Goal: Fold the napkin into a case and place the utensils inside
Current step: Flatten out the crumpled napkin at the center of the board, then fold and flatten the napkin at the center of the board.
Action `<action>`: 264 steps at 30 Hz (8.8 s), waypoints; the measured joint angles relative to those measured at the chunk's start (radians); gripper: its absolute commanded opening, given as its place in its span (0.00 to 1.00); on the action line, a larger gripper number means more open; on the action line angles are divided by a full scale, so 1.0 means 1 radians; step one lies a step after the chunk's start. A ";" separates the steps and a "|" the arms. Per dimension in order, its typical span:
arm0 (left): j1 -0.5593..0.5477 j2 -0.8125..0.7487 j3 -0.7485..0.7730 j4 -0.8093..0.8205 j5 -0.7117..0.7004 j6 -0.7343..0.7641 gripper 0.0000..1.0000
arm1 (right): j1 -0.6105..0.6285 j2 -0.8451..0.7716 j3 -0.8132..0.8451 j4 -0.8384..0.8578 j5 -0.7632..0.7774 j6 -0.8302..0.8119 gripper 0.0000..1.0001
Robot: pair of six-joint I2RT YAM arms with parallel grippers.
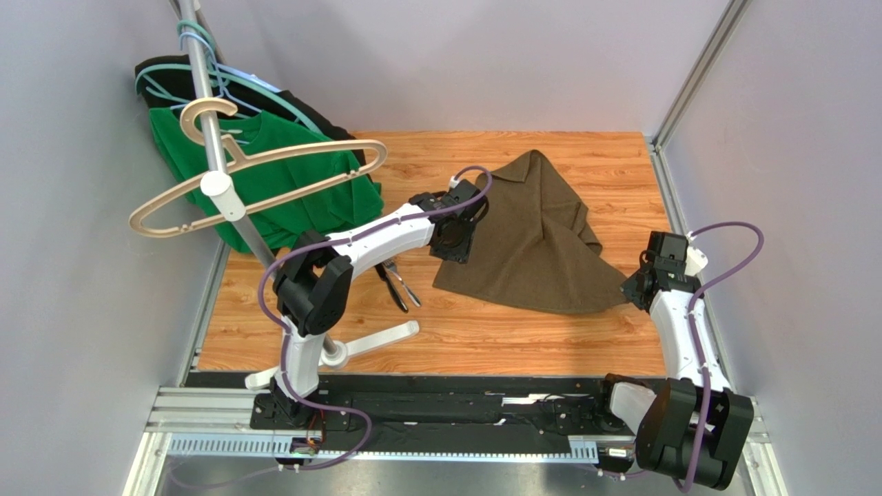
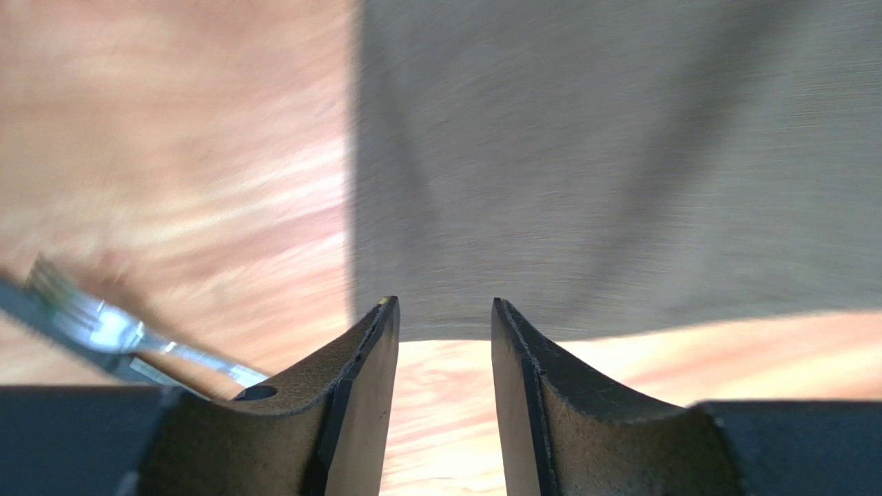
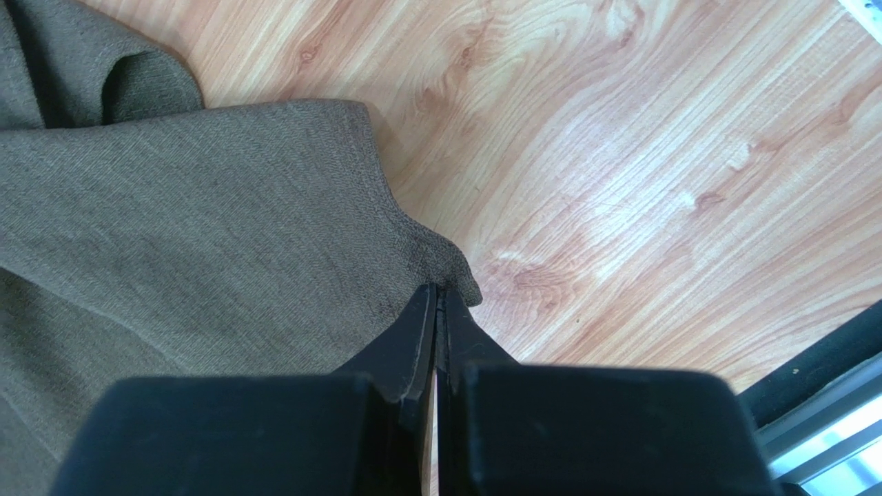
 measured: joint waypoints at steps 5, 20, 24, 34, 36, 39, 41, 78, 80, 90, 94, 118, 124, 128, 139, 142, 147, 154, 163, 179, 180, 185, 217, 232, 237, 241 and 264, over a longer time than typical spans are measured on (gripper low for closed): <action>0.014 0.000 -0.128 -0.011 -0.069 -0.044 0.40 | 0.000 0.000 0.000 0.009 -0.022 -0.011 0.00; 0.014 0.000 -0.210 0.019 -0.108 -0.105 0.46 | 0.000 0.000 -0.001 0.025 -0.036 -0.019 0.00; 0.014 0.000 -0.222 0.025 -0.087 -0.120 0.47 | 0.000 0.000 -0.002 0.025 -0.040 -0.021 0.00; 0.016 -0.020 -0.269 0.095 -0.041 -0.186 0.15 | 0.000 -0.003 -0.002 0.025 -0.044 -0.022 0.00; 0.018 -0.037 -0.298 0.127 -0.039 -0.203 0.05 | 0.000 -0.005 -0.002 0.025 -0.044 -0.022 0.00; 0.019 -0.053 -0.325 0.169 -0.031 -0.214 0.00 | 0.000 -0.005 -0.002 0.024 -0.044 -0.022 0.00; 0.018 -0.054 -0.326 0.182 -0.032 -0.214 0.00 | 0.000 -0.010 -0.002 0.024 -0.043 -0.022 0.00; -0.125 -0.796 0.327 0.327 0.095 0.357 0.00 | 0.009 -0.475 1.191 -0.312 -0.100 -0.202 0.00; -0.126 -0.800 0.394 0.330 0.099 0.377 0.00 | 0.009 -0.494 1.219 -0.312 -0.117 -0.201 0.00; -0.107 -0.618 0.536 0.370 -0.031 0.459 0.00 | 0.009 -0.483 0.939 -0.213 -0.112 -0.201 0.00; -0.043 -0.369 0.618 0.369 -0.040 0.457 0.00 | 0.010 -0.393 0.730 -0.113 -0.062 -0.202 0.00; 0.149 0.525 0.715 0.642 -0.031 0.467 0.00 | 0.002 0.540 0.537 0.301 -0.019 -0.275 0.00; 0.156 0.522 0.690 0.684 -0.040 0.452 0.00 | 0.003 0.541 0.567 0.272 -0.074 -0.236 0.00; 0.168 0.505 0.605 0.686 -0.043 0.446 0.00 | 0.005 0.516 0.525 0.223 -0.103 -0.183 0.00; 0.214 0.462 0.507 0.576 -0.068 0.429 0.00 | 0.009 0.341 0.294 0.104 -0.121 -0.132 0.00; 0.219 0.439 0.495 0.555 -0.063 0.418 0.00 | 0.010 0.340 0.277 0.094 -0.132 -0.129 0.00; 0.218 0.426 0.488 0.530 -0.042 0.404 0.00 | 0.010 0.340 0.256 0.087 -0.131 -0.129 0.00; 0.219 0.426 0.475 0.506 -0.019 0.380 0.00 | 0.010 0.345 0.234 0.083 -0.130 -0.129 0.00; 0.221 0.394 0.422 0.478 0.008 0.374 0.00 | 0.010 0.301 0.243 0.025 -0.120 -0.124 0.00; 0.225 0.279 0.550 0.530 0.011 0.345 0.00 | 0.004 0.575 0.858 0.009 -0.069 -0.129 0.00; 0.228 0.288 0.573 0.532 0.011 0.339 0.00 | 0.005 0.607 0.902 0.011 -0.070 -0.134 0.00; 0.244 0.317 0.621 0.537 0.011 0.332 0.00 | 0.010 0.656 0.954 -0.001 -0.084 -0.145 0.00; 0.255 -0.026 0.122 0.223 0.087 0.206 0.00 | 0.070 0.069 0.273 -0.277 -0.137 -0.078 0.00; 0.255 -0.011 0.071 0.065 0.185 0.200 0.00 | 0.070 0.134 0.201 -0.336 -0.176 -0.072 0.00; 0.256 0.013 0.064 0.041 0.203 0.200 0.00 | 0.070 0.182 0.187 -0.360 -0.209 -0.061 0.00; 0.256 0.026 0.060 0.014 0.203 0.200 0.00 | 0.070 0.183 0.171 -0.381 -0.205 -0.039 0.00; 0.256 0.041 0.042 -0.068 0.209 0.204 0.00 | 0.070 0.162 0.183 -0.519 -0.118 0.032 0.00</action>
